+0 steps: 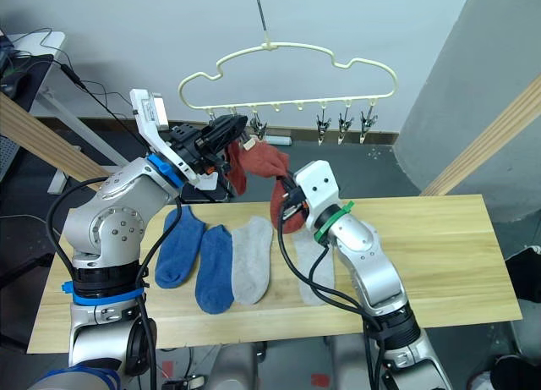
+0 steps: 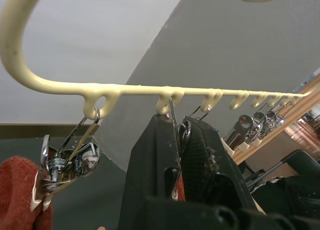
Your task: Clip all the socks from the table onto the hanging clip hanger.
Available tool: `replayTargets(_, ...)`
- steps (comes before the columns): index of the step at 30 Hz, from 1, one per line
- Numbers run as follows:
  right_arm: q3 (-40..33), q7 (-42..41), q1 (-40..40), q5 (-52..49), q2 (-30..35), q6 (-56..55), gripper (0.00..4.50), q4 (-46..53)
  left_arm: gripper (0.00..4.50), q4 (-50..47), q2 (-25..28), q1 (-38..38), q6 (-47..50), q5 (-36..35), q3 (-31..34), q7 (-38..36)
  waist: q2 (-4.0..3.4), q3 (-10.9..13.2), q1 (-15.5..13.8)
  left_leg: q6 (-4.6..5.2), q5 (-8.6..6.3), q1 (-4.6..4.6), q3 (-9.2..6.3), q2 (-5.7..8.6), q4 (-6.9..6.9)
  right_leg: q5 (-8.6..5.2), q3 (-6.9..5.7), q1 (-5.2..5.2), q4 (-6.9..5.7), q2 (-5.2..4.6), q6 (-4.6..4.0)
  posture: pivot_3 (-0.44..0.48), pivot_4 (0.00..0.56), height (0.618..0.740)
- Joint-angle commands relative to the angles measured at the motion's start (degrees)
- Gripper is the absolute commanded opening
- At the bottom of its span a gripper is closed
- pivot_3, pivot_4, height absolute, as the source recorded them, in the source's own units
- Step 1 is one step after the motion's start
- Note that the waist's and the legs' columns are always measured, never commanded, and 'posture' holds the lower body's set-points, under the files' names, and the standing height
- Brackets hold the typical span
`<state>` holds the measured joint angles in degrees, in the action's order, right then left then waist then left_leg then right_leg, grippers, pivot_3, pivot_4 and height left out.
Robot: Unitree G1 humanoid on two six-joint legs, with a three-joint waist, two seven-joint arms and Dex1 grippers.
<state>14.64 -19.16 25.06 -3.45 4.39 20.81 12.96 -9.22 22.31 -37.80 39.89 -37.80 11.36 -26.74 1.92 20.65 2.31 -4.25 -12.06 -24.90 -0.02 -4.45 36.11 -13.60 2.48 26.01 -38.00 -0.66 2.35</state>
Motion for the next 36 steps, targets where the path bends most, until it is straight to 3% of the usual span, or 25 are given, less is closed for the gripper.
replayTargets(1, -0.01, 0.22, 2.03, 0.00, -1.33, -2.30, 0.00, -0.35, 0.17, -3.68, -0.08, -0.69, -0.20, -1.61, 0.47, 0.03, 0.00, 0.00, 0.02, 0.00, 0.00, 0.00, 0.00, 0.00, 0.00, 0.00, 0.00, 0.00, -0.01, 0.00, 0.00, -0.090, 0.379, 0.740)
replayTargets(10, 0.11, 0.48, 4.14, 0.16, -2.76, -4.02, 0.00, -3.29, 0.17, -3.55, -0.05, -0.47, 0.31, -1.81, 0.80, 0.89, 0.00, 0.00, 0.01, 0.00, 0.00, 0.00, 0.00, 0.00, 0.00, 0.00, 0.00, 0.00, -0.01, 0.00, -0.01, -0.087, 0.374, 0.740)
replayTargets(19, 0.25, 0.28, 4.36, 0.17, -2.93, -4.31, 0.00, -3.96, 2.98, -4.01, 0.49, -0.07, 0.35, -2.09, 0.98, 0.38, 0.00, 0.00, 0.01, 0.00, 0.00, 0.01, 0.00, 0.00, 0.01, 0.01, -0.01, 0.00, -0.04, 0.00, -0.01, -0.084, 0.369, 0.740)
replayTargets(25, 0.51, -0.27, 4.73, -0.23, -2.93, -2.33, 0.00, -4.54, 2.98, -4.67, 1.87, 1.38, 0.33, -1.38, 0.96, 0.12, 0.00, 0.00, 0.02, 0.00, 0.00, 0.01, 0.00, -0.01, 0.01, 0.01, 0.00, 0.00, -0.05, 0.00, -0.01, -0.083, 0.369, 0.740)
replayTargets(28, 0.57, -0.62, 4.68, -0.41, -2.89, -1.22, 0.76, -4.79, 3.01, -5.06, 2.82, 2.39, -0.25, -0.86, 0.76, -0.09, 0.00, 0.00, 0.01, 0.00, 0.00, 0.01, 0.00, -0.01, 0.01, 0.01, 0.00, 0.00, -0.06, 0.00, -0.01, -0.081, 0.369, 0.740)
replayTargets(36, 2.78, -2.04, 4.15, 2.28, -0.05, 1.12, 3.61, -4.14, 3.01, -6.89, 5.45, 5.37, -1.86, 1.25, 0.63, -1.38, 0.00, 0.00, -0.02, 0.00, 0.00, 0.01, 0.00, -0.01, 0.01, 0.01, -0.01, 0.00, -0.05, 0.00, -0.01, -0.073, 0.368, 0.740)
